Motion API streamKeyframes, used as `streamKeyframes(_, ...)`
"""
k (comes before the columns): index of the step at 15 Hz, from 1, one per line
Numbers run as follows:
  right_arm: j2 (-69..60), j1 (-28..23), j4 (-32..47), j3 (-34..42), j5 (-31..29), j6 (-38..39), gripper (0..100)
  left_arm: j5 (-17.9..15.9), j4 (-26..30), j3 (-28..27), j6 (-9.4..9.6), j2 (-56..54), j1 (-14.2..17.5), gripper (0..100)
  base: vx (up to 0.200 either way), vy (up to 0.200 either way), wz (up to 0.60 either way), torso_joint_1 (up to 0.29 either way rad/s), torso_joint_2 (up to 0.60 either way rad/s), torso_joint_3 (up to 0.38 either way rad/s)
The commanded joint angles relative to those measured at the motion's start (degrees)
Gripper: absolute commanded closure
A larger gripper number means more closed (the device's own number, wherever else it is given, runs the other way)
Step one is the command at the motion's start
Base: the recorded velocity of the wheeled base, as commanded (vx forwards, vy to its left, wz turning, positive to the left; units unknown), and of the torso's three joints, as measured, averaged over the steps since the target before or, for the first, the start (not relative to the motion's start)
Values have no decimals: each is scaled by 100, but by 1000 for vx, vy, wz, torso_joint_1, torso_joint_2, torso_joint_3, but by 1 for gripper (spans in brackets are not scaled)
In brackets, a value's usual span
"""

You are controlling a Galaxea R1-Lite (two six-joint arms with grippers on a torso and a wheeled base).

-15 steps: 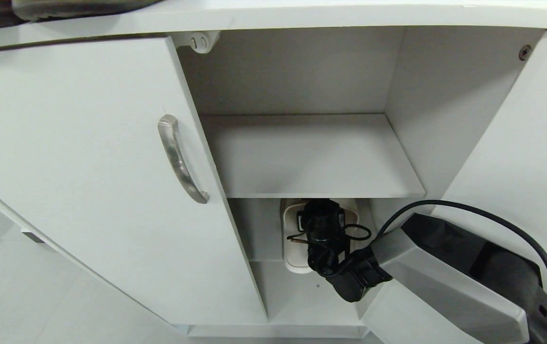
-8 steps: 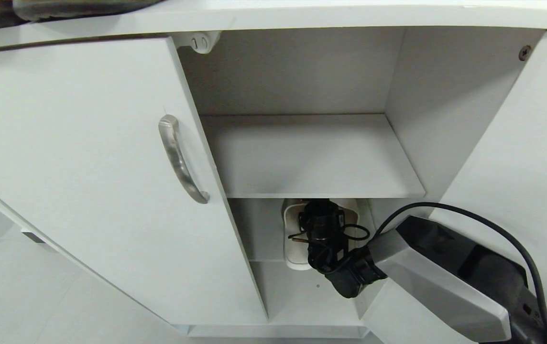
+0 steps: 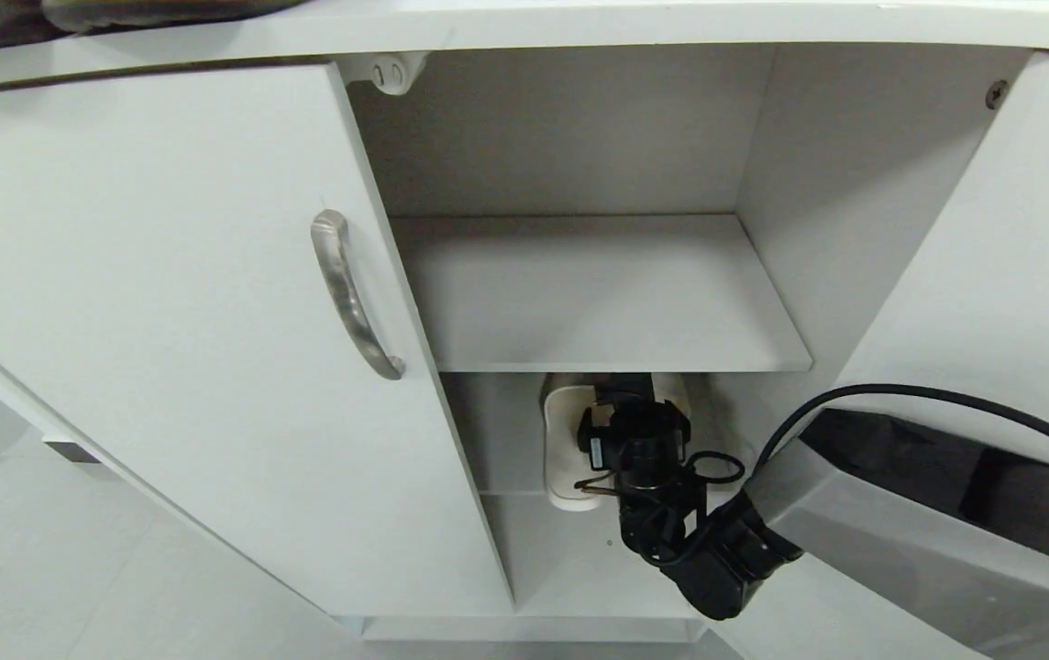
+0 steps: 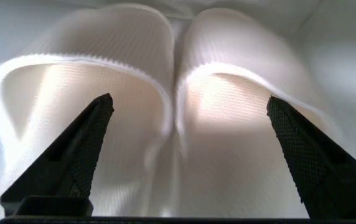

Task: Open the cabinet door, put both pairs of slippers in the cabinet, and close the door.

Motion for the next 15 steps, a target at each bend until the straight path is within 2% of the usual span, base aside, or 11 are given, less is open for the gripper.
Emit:
streamKeyframes(1, -601, 146, -273, 684, 94, 29, 0, 1, -1, 0, -1, 7, 4, 100, -200, 0, 0, -2, 2, 7)
streamKeyframes(4, -962, 313, -633, 1396, 446, 56, 0, 1, -1, 0, -1, 7, 4, 100, -200, 0, 0, -1, 2, 2)
streamKeyframes(7, -1796, 480, -738, 2573, 1562, 618, 0, -26, -1, 0, -1, 7, 4, 100, -200, 0, 0, 2, 2, -1)
streamKeyframes(9, -2104, 594, -712, 2898, 2054, 987, 0, -26, -1, 0, 16, 7, 4, 100, -200, 0, 0, -2, 7, 5)
streamKeyframes(11, -2420, 603, -703, 3250, 2370, 1014, 0, -17, -1, 0, 60, 7, 4, 100, 0, 0, 0, 0, 0, 0)
streamKeyframes(15, -2834, 612, -694, 3725, 2476, 1049, 0, -26, -1, 0, 52, 7, 4, 100, 0, 0, 0, 0, 0, 0)
